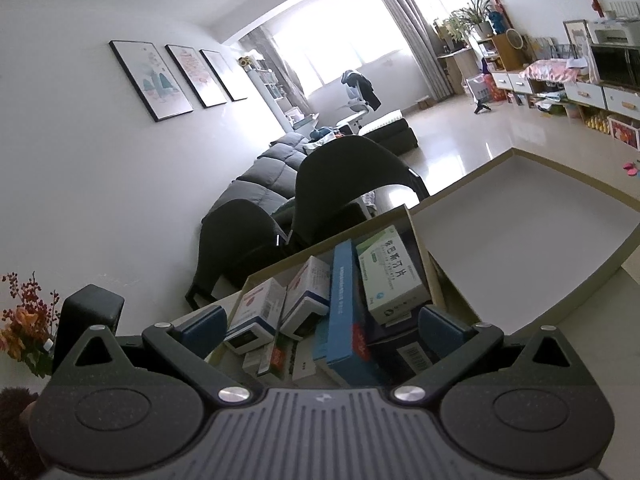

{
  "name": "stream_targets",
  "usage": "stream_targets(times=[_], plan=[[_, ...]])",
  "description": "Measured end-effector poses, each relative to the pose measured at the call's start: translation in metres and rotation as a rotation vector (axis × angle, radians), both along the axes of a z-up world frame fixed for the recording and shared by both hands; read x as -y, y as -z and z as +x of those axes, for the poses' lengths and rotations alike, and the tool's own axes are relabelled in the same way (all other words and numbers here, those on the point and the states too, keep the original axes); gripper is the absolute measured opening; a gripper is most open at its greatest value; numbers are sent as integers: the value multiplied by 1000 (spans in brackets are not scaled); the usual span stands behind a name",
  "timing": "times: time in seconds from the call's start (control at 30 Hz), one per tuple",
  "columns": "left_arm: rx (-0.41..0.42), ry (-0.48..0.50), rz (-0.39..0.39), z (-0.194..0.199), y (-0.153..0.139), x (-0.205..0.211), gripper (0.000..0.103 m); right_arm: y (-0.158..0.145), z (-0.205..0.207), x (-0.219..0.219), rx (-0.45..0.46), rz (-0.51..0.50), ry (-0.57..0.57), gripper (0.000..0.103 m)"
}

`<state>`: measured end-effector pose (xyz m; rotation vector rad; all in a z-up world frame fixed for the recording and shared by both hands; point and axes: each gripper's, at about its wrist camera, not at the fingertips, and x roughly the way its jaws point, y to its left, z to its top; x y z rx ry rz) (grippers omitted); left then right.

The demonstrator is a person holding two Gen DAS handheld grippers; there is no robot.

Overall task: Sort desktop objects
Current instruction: 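Raise the open left tool out of the cardboard box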

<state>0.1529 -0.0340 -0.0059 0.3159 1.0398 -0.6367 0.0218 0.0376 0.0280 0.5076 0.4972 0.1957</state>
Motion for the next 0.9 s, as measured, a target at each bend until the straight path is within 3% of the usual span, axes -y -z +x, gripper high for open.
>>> stream_targets(times=[0.2,0.5,0.7,0.9], plan=[[90,-62,-53,-24,-22,-11,103,-9,-15,-9,11,-39,0,102],[245,-271,-87,-55,-39,-24,103,-15,-35,-16,23,-118,49,103],[289,-321,-146,-76,-46,-31,103,-15,-47,-22,56,-184,83,103],[310,-418,-146,-89,-46,-36,103,-8,-49,-30,22,-257,94,103]])
